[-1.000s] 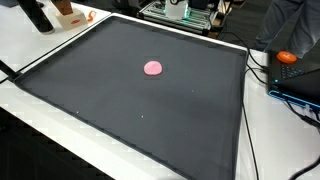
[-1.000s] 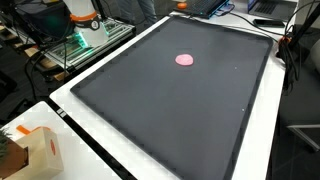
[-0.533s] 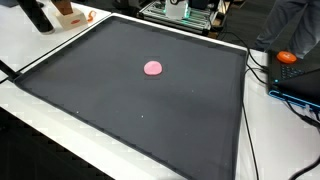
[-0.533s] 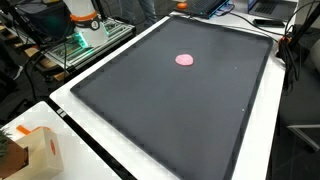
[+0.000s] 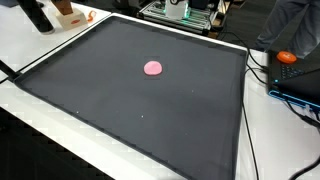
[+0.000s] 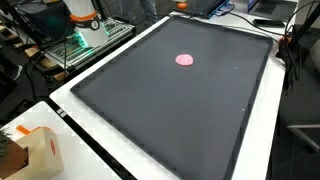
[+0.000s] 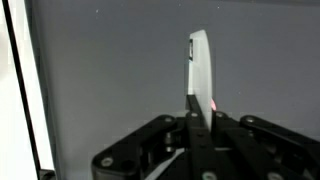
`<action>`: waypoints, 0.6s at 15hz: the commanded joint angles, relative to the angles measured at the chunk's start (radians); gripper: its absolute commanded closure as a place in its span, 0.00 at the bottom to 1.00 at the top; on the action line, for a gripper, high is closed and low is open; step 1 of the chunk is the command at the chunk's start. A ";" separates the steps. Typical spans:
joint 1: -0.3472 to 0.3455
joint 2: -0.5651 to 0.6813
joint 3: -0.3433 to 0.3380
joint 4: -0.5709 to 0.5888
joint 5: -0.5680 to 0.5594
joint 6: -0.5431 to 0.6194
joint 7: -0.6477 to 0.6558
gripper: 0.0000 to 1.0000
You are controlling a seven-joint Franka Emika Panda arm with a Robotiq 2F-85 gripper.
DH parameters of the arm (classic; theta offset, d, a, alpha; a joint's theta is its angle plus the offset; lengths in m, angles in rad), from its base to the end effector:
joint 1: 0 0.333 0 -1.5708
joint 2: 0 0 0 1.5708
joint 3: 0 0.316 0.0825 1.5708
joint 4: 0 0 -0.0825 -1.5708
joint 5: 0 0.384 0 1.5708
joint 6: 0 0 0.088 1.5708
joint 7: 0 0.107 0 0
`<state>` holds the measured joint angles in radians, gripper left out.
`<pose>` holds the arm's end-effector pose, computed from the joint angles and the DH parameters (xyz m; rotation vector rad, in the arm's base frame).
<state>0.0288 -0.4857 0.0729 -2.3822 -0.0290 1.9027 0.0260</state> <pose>0.4024 0.0412 0.4994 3.0783 0.1182 0.0132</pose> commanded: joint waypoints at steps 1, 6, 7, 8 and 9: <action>0.024 0.158 0.037 0.122 -0.019 -0.004 0.017 0.99; 0.059 0.381 0.088 0.269 -0.069 -0.002 0.021 0.99; 0.068 0.423 0.095 0.294 -0.088 -0.001 0.020 0.99; 0.076 0.462 0.101 0.318 -0.106 -0.007 0.021 0.99; 0.086 0.501 0.106 0.341 -0.130 -0.011 0.025 0.99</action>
<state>0.0895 -0.1076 0.1652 -2.1269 -0.0964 1.9044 0.0300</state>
